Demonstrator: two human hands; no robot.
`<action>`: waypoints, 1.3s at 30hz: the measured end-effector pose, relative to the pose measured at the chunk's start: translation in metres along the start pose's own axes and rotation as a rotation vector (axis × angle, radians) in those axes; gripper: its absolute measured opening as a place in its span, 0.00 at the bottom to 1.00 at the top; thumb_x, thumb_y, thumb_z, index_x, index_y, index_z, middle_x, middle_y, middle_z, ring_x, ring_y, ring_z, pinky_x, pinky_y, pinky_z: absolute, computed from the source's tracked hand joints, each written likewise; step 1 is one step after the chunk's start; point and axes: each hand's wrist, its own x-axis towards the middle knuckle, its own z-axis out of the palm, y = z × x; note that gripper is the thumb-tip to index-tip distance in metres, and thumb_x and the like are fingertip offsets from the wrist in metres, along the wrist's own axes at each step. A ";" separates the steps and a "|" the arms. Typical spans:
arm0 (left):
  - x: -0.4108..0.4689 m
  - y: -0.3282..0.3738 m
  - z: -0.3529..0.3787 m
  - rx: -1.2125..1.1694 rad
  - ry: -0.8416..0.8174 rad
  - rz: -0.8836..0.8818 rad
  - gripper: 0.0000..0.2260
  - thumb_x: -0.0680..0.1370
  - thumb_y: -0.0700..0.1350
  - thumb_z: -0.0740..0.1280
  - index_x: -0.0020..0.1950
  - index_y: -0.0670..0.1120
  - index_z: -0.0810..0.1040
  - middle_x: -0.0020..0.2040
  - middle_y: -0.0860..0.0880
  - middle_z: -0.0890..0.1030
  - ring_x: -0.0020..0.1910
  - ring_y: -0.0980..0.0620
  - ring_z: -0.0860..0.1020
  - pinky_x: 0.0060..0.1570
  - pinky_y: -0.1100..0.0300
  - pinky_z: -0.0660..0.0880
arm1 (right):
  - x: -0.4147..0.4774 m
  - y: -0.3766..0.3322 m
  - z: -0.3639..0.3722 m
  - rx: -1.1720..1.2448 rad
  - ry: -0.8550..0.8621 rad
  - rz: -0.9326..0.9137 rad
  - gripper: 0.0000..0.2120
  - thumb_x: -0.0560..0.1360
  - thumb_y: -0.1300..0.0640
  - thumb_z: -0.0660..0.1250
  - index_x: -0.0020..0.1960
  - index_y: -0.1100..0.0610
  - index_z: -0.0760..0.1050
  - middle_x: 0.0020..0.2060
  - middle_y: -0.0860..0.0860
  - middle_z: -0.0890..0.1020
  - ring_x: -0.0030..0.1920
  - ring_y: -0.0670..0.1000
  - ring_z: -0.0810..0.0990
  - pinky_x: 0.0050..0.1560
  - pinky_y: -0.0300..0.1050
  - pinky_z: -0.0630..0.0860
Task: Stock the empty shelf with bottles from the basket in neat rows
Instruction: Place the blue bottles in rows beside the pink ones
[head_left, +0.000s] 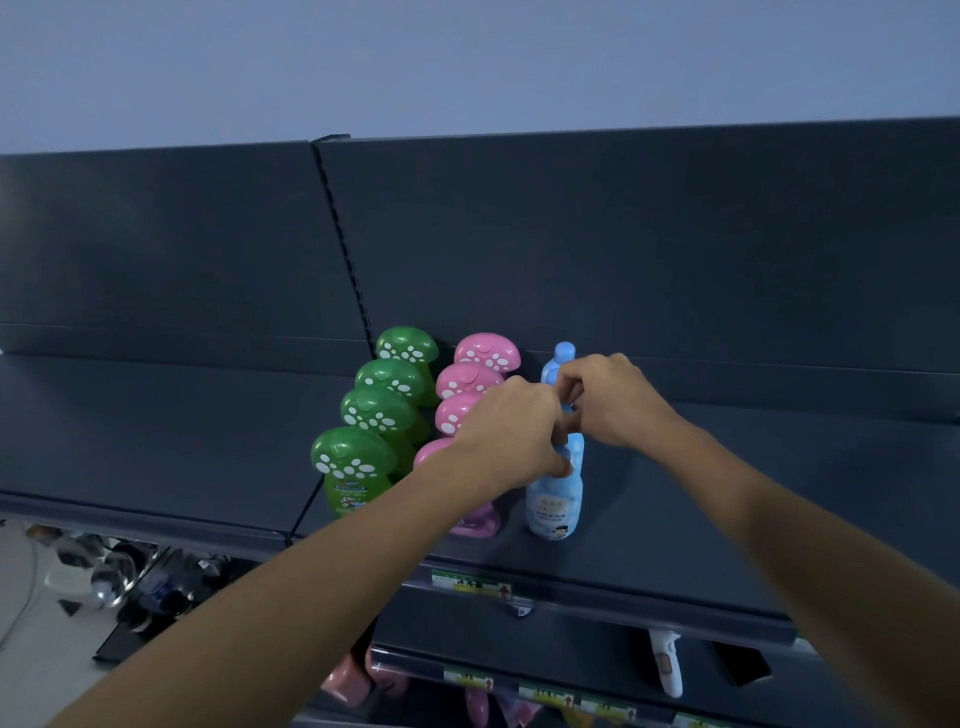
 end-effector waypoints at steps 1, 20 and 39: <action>0.000 0.000 0.000 0.004 0.000 0.004 0.10 0.71 0.51 0.77 0.49 0.48 0.87 0.44 0.50 0.85 0.45 0.51 0.81 0.46 0.51 0.81 | 0.000 0.001 0.000 0.003 -0.001 -0.002 0.15 0.65 0.56 0.79 0.33 0.45 0.73 0.32 0.39 0.79 0.35 0.38 0.77 0.32 0.28 0.64; -0.005 -0.007 0.003 -0.006 0.038 0.068 0.14 0.70 0.55 0.78 0.44 0.47 0.79 0.39 0.51 0.76 0.41 0.50 0.72 0.34 0.57 0.69 | 0.001 -0.003 -0.012 -0.033 0.021 0.043 0.10 0.66 0.49 0.79 0.44 0.47 0.81 0.42 0.41 0.82 0.46 0.43 0.81 0.48 0.45 0.80; -0.135 -0.164 -0.076 -0.048 0.172 -0.119 0.09 0.76 0.53 0.70 0.52 0.52 0.84 0.48 0.50 0.83 0.49 0.46 0.81 0.48 0.50 0.81 | -0.054 -0.180 0.040 -0.116 0.127 0.004 0.06 0.71 0.51 0.76 0.44 0.49 0.81 0.39 0.42 0.83 0.44 0.44 0.81 0.48 0.47 0.80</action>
